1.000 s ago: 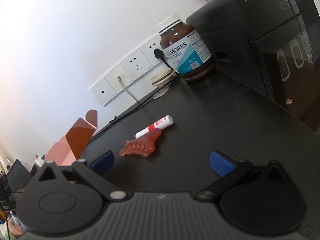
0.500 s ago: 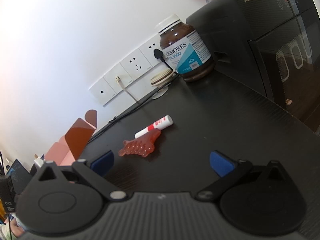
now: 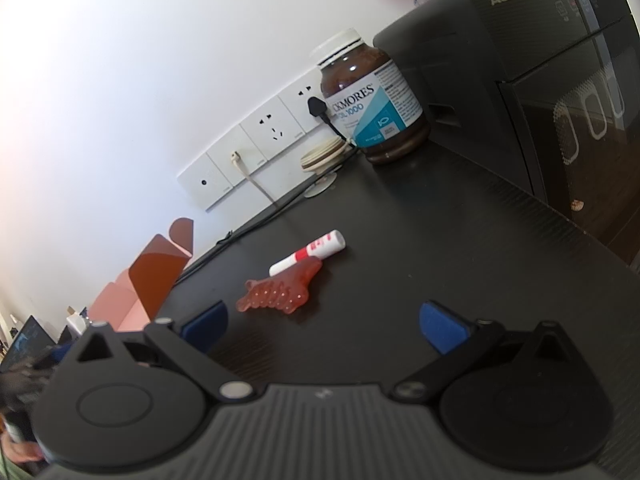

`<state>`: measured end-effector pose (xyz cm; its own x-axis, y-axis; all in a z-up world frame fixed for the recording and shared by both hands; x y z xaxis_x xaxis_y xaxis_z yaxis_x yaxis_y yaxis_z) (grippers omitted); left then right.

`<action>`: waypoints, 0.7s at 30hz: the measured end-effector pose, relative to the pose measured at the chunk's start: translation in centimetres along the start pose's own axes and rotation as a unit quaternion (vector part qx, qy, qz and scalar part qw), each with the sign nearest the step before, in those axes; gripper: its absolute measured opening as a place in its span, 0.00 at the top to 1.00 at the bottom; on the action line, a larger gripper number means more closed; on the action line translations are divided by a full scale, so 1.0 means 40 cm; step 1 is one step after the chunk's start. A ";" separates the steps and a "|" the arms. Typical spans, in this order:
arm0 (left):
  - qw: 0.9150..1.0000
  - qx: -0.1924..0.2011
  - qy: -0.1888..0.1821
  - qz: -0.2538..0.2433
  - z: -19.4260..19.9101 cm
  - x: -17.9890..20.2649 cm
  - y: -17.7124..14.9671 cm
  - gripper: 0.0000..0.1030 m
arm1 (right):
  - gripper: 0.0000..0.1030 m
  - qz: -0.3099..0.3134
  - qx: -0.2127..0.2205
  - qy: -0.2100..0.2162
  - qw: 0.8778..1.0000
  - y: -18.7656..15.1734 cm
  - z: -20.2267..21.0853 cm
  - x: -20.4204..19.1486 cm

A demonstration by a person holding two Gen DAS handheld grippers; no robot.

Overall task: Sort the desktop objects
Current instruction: 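Lift and carry the case with the left tool over the pink box, then lower the case into the pink box and open the left tool, then withdraw the left tool from the pink box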

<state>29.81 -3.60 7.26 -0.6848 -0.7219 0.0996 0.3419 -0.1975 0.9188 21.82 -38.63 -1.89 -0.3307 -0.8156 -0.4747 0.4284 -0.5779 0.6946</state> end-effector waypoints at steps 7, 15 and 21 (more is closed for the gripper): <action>0.994 0.000 0.028 0.104 0.038 -0.145 -0.044 0.00 | 0.01 0.000 0.000 0.000 1.000 0.000 0.001 0.003; 0.989 -0.035 0.009 0.141 0.011 -0.159 -0.123 0.00 | 0.01 0.007 0.000 -0.004 1.000 -0.003 0.001 -0.003; 0.993 -0.042 -0.007 0.113 -0.026 -0.091 -0.131 0.00 | 0.01 0.001 0.001 -0.003 1.000 -0.003 0.002 -0.001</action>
<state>31.20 -0.62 1.70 -0.5937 -0.7447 0.3047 0.5399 -0.0879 0.8371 21.73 -38.51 -1.93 -0.3355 -0.8163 -0.4701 0.4270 -0.5766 0.6966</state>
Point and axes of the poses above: each gripper's, at about its wrist camera, not at the fingertips, and z roughly against the way its jaws point, x to its right, y to its top, the point moved 6 cm from there along -z, roughly the way its jaws point, and after that the axes turned 13 degrees about -y, right-handed, at the moved point
